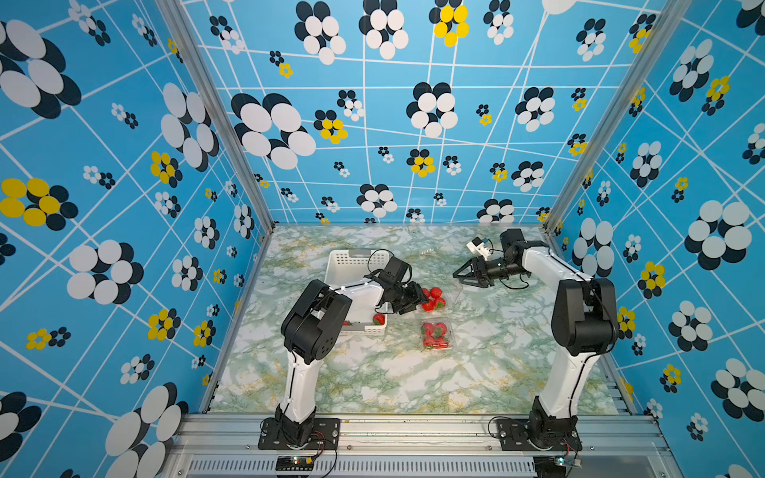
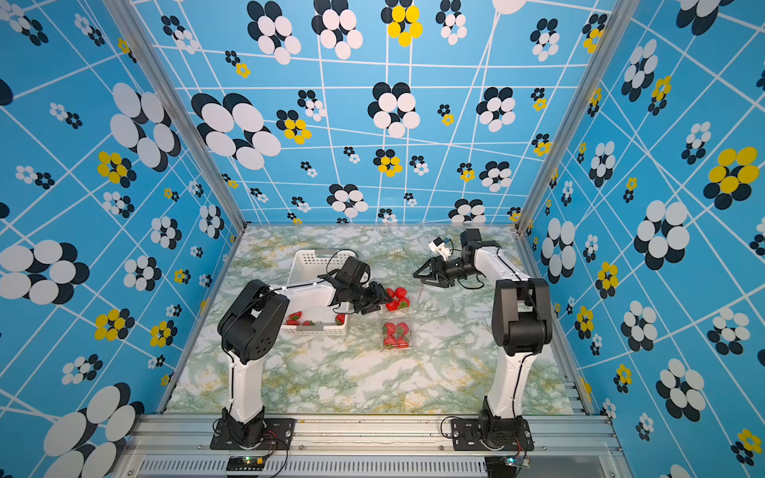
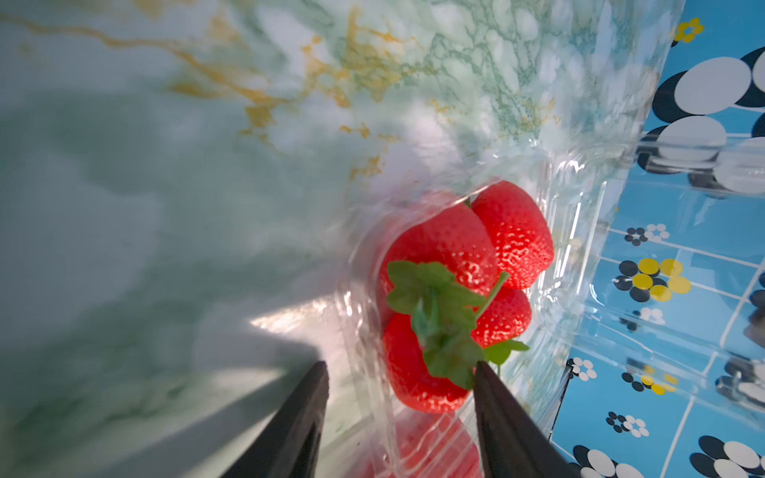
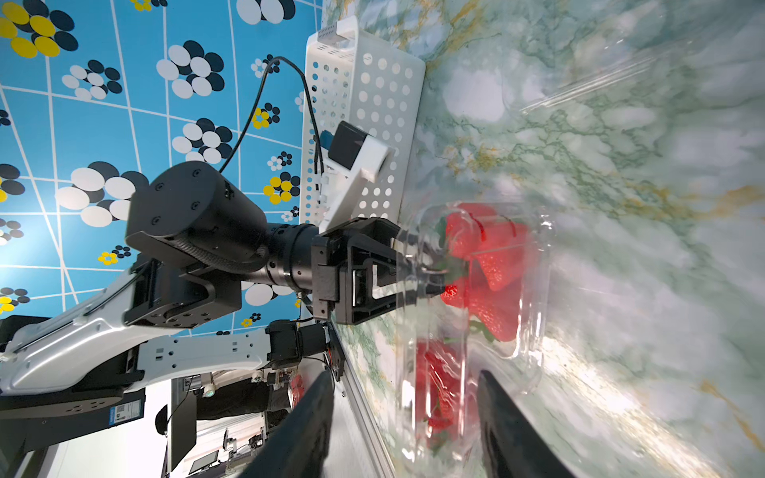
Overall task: Pack strawberries into containers
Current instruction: Close the packing box at the center of the board.
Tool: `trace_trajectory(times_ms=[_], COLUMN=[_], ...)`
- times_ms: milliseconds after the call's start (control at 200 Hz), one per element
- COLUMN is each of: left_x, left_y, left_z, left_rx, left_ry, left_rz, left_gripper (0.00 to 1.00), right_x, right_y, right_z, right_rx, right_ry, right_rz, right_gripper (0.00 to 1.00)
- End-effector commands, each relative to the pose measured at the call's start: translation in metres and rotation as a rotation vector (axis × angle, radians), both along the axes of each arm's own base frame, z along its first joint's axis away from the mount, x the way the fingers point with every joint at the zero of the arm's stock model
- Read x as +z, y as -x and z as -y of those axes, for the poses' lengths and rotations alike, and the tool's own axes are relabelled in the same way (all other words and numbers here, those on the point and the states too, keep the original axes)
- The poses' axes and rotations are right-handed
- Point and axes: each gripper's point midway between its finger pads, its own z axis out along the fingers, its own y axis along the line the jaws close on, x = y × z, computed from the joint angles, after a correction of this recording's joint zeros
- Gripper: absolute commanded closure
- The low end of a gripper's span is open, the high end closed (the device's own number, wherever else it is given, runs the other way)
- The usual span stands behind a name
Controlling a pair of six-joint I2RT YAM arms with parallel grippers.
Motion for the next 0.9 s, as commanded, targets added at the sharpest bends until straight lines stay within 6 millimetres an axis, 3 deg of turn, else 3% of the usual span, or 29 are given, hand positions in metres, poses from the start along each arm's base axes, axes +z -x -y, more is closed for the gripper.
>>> trace_trajectory(times_ms=[0, 160, 190, 555, 730, 894], left_x=[0.024, 0.032, 0.033, 0.046, 0.039, 0.033], left_y=[-0.01, -0.011, -0.012, -0.012, -0.011, -0.01], left_z=[-0.001, -0.003, -0.003, -0.018, -0.03, -0.028], left_rx=[0.03, 0.048, 0.052, 0.09, 0.115, 0.115], left_ry=[0.09, 0.147, 0.154, 0.178, 0.165, 0.181], left_rz=[0.062, 0.09, 0.095, 0.138, 0.13, 0.123], left_gripper=[0.43, 0.43, 0.43, 0.43, 0.43, 0.43], right_x=[0.006, 0.004, 0.003, -0.003, -0.011, -0.016], right_y=[0.007, 0.008, 0.015, 0.017, 0.017, 0.018], right_z=[-0.011, -0.019, -0.033, -0.056, -0.066, -0.077], right_rx=[0.015, 0.028, 0.061, 0.094, 0.105, 0.125], right_ry=[-0.028, -0.032, -0.031, -0.035, -0.039, -0.035], right_rz=[-0.006, -0.016, -0.017, -0.034, -0.053, -0.064], right_gripper=[0.44, 0.44, 0.44, 0.44, 0.44, 0.44])
